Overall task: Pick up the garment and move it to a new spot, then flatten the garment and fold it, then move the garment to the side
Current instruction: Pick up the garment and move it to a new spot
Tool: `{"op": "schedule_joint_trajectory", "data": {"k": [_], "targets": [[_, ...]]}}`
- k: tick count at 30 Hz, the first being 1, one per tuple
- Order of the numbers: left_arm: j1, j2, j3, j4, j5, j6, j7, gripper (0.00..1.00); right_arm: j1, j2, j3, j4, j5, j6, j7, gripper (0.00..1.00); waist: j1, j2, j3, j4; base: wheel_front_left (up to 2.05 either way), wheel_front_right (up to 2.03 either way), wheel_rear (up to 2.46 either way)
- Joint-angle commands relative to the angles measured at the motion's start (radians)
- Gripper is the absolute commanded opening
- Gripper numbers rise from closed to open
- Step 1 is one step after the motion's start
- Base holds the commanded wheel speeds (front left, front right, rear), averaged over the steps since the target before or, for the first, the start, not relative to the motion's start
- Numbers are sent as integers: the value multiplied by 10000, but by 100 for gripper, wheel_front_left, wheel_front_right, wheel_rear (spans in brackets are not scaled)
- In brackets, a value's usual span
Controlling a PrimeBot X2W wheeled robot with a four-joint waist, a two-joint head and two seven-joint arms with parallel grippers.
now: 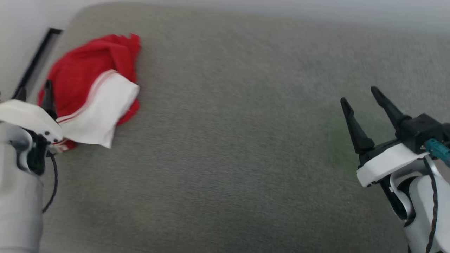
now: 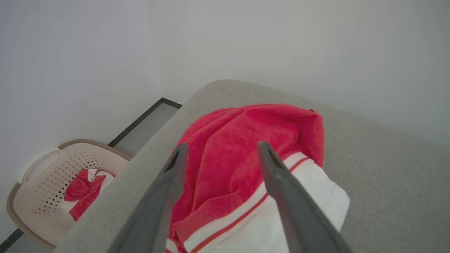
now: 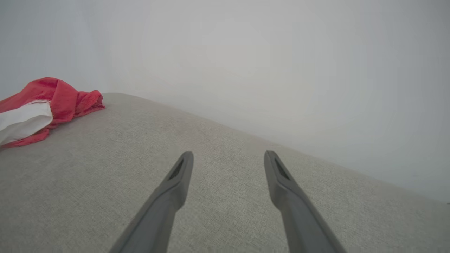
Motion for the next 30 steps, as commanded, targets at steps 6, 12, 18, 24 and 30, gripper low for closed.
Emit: {"op": "schedule_joint_trajectory", "data": {"k": [6,12,18,24,30], "targets": [[-1451,361,-114,1913,-154,55,1300,100,-239,-41,-49,-437,-146,-3,174,100,1,0,1037,-913,0,0,0],[-2220,497,-167,3496,-277,359,2711,100,-304,-90,-41,-677,-160,-3,316,100,1,0,1359,-1296,0,0,0],[-2266,451,-299,4134,-298,748,3828,100,-247,-142,-111,-882,-162,-3,414,100,1,0,1503,-1493,0,0,0],[-2047,454,-436,4257,-220,769,3504,0,-149,-111,-210,-989,-156,-3,486,100,1,0,1492,-1560,0,0,0],[-2328,833,-400,4244,-298,629,2852,0,-47,-29,-360,-976,-148,-3,471,100,1,0,1335,-1441,0,0,0]]}}
